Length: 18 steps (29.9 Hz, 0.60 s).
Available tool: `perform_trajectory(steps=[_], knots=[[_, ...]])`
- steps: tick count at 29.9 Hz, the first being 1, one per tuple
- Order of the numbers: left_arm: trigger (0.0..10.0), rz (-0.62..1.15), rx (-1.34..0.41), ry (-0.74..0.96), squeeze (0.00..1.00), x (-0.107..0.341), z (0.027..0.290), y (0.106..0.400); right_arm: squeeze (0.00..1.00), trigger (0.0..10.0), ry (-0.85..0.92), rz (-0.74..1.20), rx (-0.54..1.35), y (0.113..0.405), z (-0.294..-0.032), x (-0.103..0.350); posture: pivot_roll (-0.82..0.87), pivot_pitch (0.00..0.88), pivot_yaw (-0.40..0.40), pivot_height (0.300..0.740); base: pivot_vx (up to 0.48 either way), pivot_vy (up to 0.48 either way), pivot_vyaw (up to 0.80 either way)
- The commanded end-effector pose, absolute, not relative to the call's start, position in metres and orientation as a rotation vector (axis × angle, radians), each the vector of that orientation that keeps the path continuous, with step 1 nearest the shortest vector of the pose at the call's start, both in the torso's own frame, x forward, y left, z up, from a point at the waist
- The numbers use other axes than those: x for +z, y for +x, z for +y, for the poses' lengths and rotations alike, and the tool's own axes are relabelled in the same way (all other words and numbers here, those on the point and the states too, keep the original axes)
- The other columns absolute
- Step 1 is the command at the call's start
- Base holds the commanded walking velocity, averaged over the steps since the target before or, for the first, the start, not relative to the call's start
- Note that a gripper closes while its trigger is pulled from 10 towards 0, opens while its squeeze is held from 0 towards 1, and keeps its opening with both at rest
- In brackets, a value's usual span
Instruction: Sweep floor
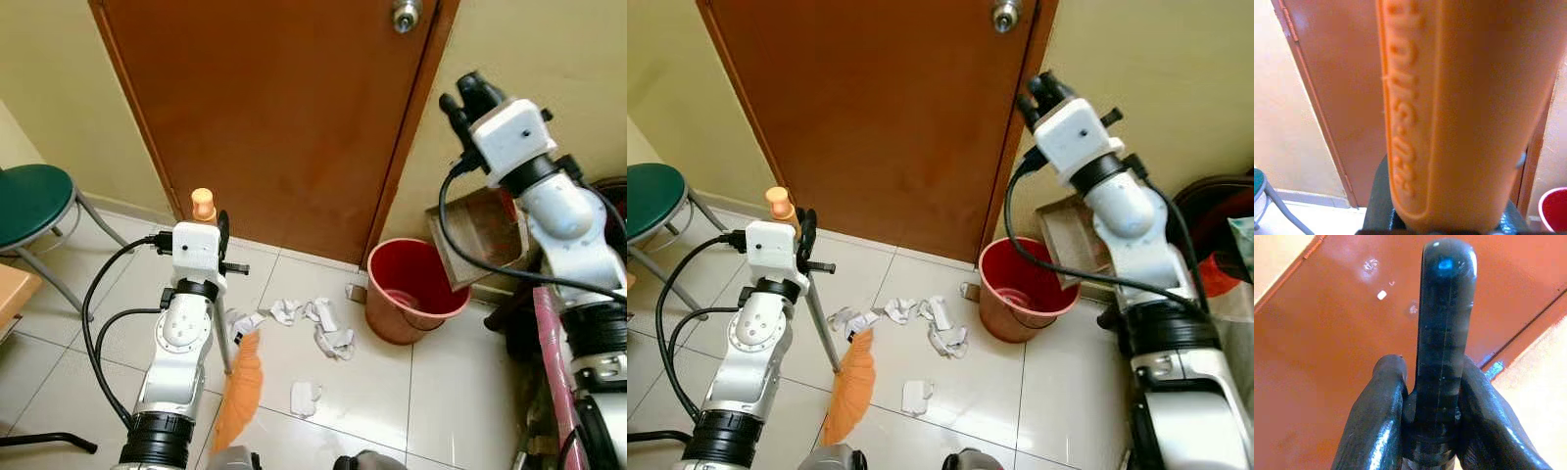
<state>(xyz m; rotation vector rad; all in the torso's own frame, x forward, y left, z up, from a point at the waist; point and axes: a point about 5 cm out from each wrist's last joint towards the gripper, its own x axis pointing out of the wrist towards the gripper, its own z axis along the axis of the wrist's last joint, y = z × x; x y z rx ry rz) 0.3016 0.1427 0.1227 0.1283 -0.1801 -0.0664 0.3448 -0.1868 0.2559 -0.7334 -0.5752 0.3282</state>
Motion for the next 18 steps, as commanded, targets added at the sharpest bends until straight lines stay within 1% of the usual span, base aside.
perform_trajectory(steps=[1, 3, 8, 12, 13, 16, 18], knots=[[10.0, -0.208, -0.071, 0.102, 0.00, 0.128, 0.139, 0.304, 0.00, 10.0, -0.752, -0.651, 0.351, 0.340, -0.177, 0.264, -0.06, 0.000, -0.052, 0.740, 0.000, 0.000, 0.00], [10.0, -0.208, -0.072, 0.102, 0.00, 0.128, 0.139, 0.304, 0.00, 10.0, -0.661, -0.631, 0.328, 0.342, -0.172, 0.253, -0.06, 0.000, -0.052, 0.740, 0.000, 0.000, 0.00], [10.0, -0.209, -0.072, 0.101, 0.00, 0.128, 0.138, 0.305, 0.00, 10.0, -0.571, -0.565, 0.301, 0.346, -0.167, 0.230, -0.05, 0.000, -0.054, 0.740, 0.000, 0.000, 0.00], [10.0, -0.212, -0.072, 0.102, 0.00, 0.128, 0.138, 0.304, 0.00, 10.0, -0.609, -0.536, 0.339, 0.344, -0.161, 0.213, -0.05, 0.000, -0.054, 0.740, 0.000, 0.000, 0.00], [10.0, -0.216, -0.069, 0.102, 0.00, 0.129, 0.138, 0.304, 0.00, 10.0, -0.632, -0.513, 0.353, 0.342, -0.160, 0.201, -0.05, 0.000, -0.055, 0.740, 0.000, 0.000, 0.00], [10.0, -0.216, -0.067, 0.101, 0.00, 0.129, 0.138, 0.304, 0.00, 10.0, -0.652, -0.489, 0.350, 0.340, -0.160, 0.189, -0.05, 0.000, -0.055, 0.740, 0.000, 0.000, 0.00], [10.0, -0.216, -0.066, 0.100, 0.00, 0.129, 0.139, 0.304, 0.00, 10.0, -0.703, -0.482, 0.349, 0.338, -0.163, 0.182, -0.05, 0.000, -0.055, 0.740, 0.000, 0.000, 0.00]])
